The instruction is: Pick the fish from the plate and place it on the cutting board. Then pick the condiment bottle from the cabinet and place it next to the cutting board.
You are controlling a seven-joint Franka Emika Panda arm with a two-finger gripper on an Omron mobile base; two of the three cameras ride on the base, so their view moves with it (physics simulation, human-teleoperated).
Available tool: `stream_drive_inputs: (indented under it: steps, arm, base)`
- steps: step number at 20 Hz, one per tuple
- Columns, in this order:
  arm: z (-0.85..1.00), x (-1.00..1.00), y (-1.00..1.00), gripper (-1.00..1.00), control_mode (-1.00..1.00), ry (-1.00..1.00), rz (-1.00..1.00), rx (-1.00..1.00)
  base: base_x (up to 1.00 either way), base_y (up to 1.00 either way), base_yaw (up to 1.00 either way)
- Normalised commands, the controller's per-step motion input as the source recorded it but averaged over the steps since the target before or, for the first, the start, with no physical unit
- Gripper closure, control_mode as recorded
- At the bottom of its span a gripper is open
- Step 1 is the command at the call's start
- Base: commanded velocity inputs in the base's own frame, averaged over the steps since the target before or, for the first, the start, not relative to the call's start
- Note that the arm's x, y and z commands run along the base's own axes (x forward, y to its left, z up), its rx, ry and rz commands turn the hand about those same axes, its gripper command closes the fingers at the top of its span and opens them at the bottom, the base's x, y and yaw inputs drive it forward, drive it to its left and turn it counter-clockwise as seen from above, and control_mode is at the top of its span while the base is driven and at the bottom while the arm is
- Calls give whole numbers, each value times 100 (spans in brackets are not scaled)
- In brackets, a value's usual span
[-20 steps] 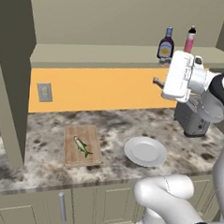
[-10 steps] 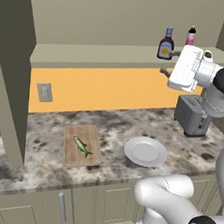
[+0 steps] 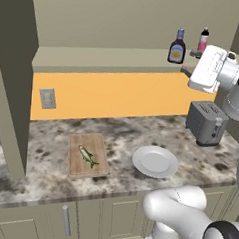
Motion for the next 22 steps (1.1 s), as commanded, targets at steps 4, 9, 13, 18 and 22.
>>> stream_drive_inputs:
  steps: [4, 9, 13, 18, 22]
  arm:
    - [10, 21, -27, -100, -100, 0, -2, 3]
    - [9, 24, -26, -100, -100, 0, -1, 4]
    - [7, 29, -22, -100, -100, 0, -2, 5]
    - [13, 27, -23, -100, -100, 2, -2, 5]
    - [16, 24, -21, -100, -100, 2, -3, 6]
  base:
    - [0, 0, 0]
    - [0, 0, 0]
    - [0, 0, 0]
    - [0, 0, 0]
    - [0, 0, 0]
